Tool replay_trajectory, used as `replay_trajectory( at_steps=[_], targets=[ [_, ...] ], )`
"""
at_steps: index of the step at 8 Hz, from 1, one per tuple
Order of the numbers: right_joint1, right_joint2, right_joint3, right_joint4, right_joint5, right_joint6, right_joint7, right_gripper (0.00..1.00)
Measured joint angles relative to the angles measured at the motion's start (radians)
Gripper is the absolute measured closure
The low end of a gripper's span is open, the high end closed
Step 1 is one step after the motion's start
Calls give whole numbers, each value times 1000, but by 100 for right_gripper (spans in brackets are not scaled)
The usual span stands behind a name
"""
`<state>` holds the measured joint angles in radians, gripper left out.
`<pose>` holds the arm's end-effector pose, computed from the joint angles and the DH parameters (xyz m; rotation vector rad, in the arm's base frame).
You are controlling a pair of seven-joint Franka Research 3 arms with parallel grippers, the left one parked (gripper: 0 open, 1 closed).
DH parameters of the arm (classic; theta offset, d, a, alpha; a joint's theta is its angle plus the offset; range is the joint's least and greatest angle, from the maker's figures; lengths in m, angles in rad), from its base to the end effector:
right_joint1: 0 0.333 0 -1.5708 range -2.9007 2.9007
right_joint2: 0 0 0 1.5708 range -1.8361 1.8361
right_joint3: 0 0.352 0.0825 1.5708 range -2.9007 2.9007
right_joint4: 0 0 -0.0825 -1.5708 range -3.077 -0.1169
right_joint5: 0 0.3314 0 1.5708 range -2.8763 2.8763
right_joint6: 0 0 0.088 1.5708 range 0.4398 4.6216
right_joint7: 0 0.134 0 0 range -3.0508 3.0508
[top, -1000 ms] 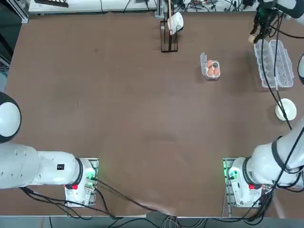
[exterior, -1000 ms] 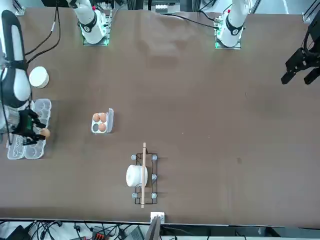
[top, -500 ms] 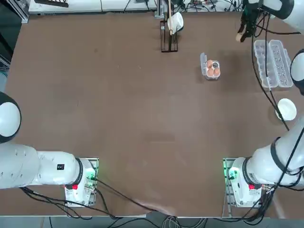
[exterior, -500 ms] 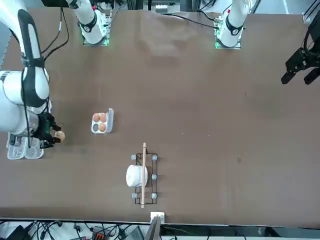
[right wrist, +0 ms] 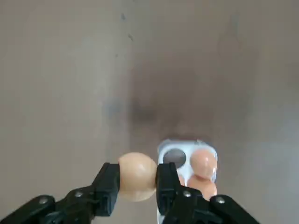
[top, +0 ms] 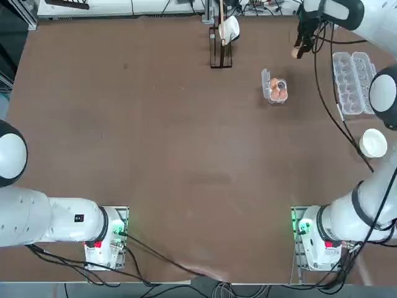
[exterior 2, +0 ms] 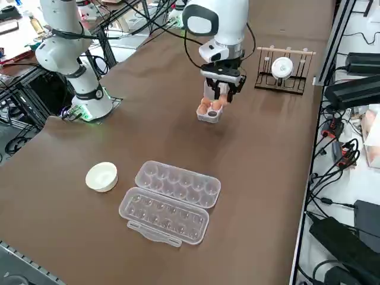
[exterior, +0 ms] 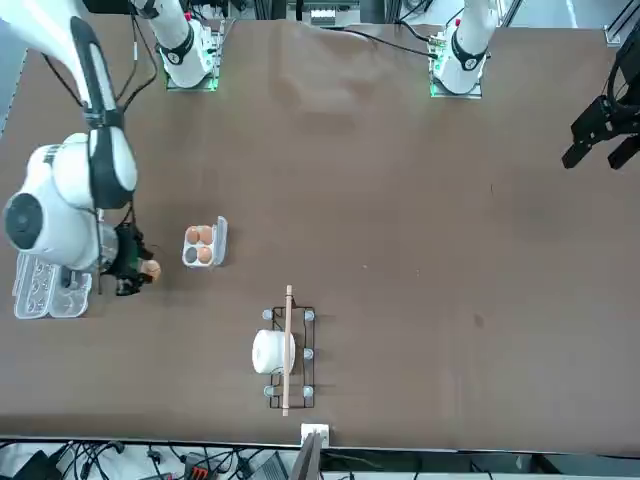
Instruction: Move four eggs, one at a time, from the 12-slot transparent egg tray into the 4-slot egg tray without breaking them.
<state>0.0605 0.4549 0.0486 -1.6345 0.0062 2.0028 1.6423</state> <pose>0.6302 0.0654 0.3795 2.2187 -2.1515 -0.1174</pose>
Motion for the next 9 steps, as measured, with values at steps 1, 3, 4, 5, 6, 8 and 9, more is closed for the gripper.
replay_trajectory(
  at_steps=[1,3,4,5,6,8,9],
  targets=[
    [29,4,0,-7,0,0,45,55],
    [74,20,0,-33,0,9,103,55],
    [83,27,-1,-64,-1,31,109,55],
    [87,30,-1,-101,-2,60,110,56],
    [90,32,-2,-134,-3,81,110,56],
    [96,30,-9,-159,-14,94,110,56],
    [97,30,-11,-164,-19,94,110,56]
  ],
)
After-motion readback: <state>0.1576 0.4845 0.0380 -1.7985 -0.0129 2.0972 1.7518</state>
